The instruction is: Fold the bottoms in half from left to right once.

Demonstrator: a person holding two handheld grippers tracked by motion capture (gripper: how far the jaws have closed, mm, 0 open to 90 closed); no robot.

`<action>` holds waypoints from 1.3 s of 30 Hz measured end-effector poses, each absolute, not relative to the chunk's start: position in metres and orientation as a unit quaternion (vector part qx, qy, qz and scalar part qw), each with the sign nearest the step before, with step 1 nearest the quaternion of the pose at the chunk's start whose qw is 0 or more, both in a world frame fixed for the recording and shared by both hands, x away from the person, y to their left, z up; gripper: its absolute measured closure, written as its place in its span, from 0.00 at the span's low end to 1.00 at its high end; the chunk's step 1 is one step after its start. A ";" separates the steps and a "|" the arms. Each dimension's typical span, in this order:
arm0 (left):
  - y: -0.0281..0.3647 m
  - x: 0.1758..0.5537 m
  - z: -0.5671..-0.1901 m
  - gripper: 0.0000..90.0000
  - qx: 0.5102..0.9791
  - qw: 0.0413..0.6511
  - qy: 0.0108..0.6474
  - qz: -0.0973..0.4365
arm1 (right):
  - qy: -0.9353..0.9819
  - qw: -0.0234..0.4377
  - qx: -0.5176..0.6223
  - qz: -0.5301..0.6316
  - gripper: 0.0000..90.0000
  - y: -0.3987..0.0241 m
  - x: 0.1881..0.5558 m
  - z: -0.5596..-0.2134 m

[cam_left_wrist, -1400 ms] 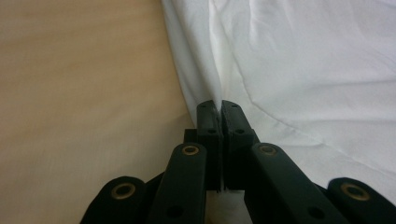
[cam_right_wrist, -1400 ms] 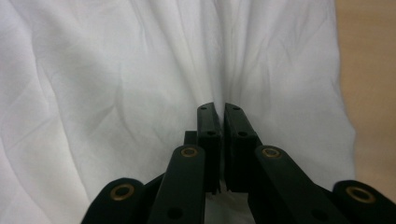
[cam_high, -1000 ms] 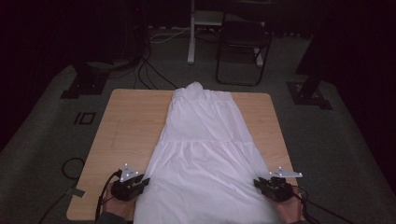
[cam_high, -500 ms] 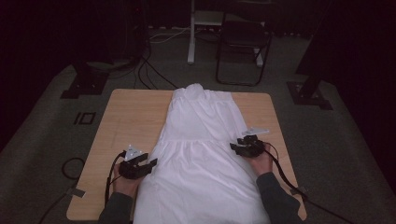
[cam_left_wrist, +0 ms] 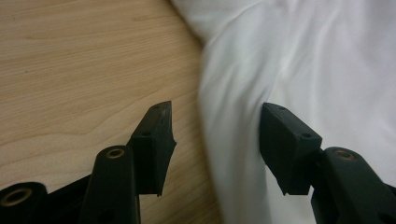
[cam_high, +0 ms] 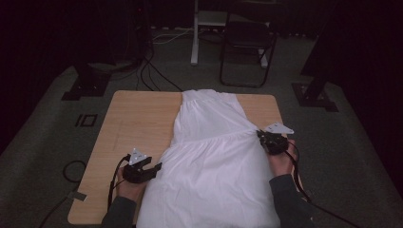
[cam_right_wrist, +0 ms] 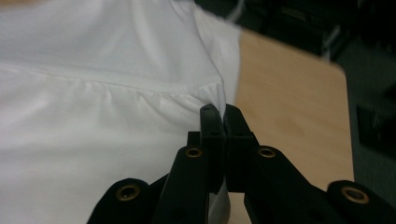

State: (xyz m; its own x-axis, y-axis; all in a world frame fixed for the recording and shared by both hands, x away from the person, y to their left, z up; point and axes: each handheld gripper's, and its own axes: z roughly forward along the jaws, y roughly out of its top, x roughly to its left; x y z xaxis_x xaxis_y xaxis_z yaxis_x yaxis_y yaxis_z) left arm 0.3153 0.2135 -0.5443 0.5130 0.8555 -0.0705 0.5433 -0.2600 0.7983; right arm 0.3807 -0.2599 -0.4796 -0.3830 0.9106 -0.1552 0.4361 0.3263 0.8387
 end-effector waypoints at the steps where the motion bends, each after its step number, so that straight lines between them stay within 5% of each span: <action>1: 0.212 0.317 -0.543 0.50 0.770 0.404 0.454 0.193 | 0.748 0.315 0.461 0.360 0.99 -0.264 0.384 -0.486; 8: 0.195 0.347 -0.534 0.46 0.774 0.397 0.452 0.197 | 0.754 0.228 0.510 0.345 0.98 -0.280 0.407 -0.554; 18: 0.149 0.407 -0.554 0.44 0.798 0.350 0.458 0.173 | 0.747 0.212 0.521 0.355 0.97 -0.282 0.410 -0.563; 19: 0.150 0.405 -0.556 0.50 0.795 0.357 0.455 0.182 | 0.745 0.212 0.522 0.357 0.97 -0.282 0.409 -0.564; 21: 0.153 0.399 -0.557 0.80 0.795 0.366 0.451 0.178 | 0.743 0.209 0.522 0.362 0.97 -0.282 0.407 -0.565; 23: 0.153 0.395 -0.558 0.91 0.796 0.366 0.447 0.183 | 0.741 0.207 0.522 0.368 0.97 -0.282 0.403 -0.566; 39: 0.198 0.283 -0.559 0.96 0.795 0.350 0.459 0.184 | 0.772 0.172 0.491 0.366 0.97 -0.277 0.292 -0.567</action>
State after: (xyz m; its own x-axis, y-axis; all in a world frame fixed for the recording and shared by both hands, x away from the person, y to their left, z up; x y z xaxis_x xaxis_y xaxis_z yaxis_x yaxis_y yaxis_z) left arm 0.2834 0.1977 -0.5593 0.5106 0.8593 -0.0288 0.6012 -0.3328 0.7265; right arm 0.2917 -0.2773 -0.5670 -0.4578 0.8841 0.0935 0.6323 0.2499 0.7333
